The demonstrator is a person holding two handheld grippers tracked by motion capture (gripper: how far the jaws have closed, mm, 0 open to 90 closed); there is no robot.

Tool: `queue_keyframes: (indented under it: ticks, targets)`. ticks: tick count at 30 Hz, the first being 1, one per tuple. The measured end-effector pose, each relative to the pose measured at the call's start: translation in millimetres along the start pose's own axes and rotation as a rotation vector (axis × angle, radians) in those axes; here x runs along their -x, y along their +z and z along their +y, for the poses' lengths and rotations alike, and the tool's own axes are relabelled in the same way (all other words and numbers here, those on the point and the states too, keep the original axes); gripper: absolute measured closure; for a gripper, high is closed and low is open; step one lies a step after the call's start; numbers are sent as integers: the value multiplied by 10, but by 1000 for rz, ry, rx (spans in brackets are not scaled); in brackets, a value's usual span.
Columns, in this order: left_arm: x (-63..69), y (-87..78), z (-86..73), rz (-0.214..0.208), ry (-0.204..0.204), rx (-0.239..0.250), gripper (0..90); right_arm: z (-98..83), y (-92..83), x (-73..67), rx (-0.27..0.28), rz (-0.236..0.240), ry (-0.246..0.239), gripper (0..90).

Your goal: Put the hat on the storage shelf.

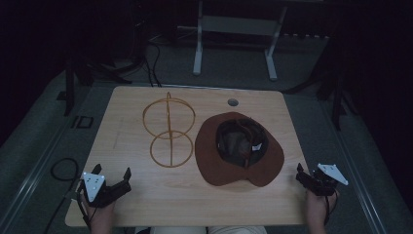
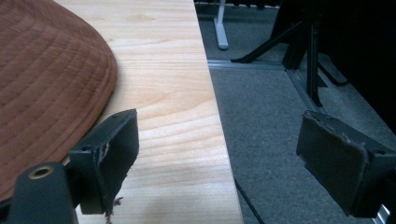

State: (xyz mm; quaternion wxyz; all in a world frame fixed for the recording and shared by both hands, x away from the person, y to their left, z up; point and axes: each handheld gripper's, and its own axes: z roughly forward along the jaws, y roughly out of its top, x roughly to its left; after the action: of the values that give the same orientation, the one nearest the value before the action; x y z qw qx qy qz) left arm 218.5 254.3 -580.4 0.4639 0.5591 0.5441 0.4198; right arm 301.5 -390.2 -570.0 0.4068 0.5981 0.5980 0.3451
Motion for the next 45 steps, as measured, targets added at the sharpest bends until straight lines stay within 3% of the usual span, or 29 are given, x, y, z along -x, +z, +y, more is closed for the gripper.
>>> queue_keyframes:
  ticks: [5,9,12,17,20,24,27,31,36,38,41,45]
  targets:
    - [38,-4,4,-9,11,-2,14,7,13,5,-9,-28,9,133]
    - [77,-3,9,-23,27,-4,13,13,27,10,-23,-9,7,132]
    - [94,-12,12,-36,17,6,13,50,16,12,-33,8,-4,132]
    - [127,-26,15,-65,30,-18,14,250,-95,34,-7,38,6,133]
    - [159,-32,10,-84,21,-17,14,413,-162,6,16,54,-25,137]
    - [195,-38,26,-122,9,-18,14,605,-180,-91,12,109,-66,137]
    - [228,-36,43,-157,-3,-49,14,710,-157,-164,13,150,-79,135]
    - [275,-27,34,-141,30,-100,36,826,-124,-253,16,174,-99,134]
    - [302,-41,54,-189,29,-99,31,964,-91,-363,21,217,-121,133]
    - [316,-38,66,-217,19,-123,32,1021,-73,-404,16,233,-130,133]
    - [347,-24,58,-230,37,-162,32,1111,-45,-464,4,256,-131,132]
    - [348,-51,75,-236,44,-137,24,1217,1,-554,1,285,-137,128]
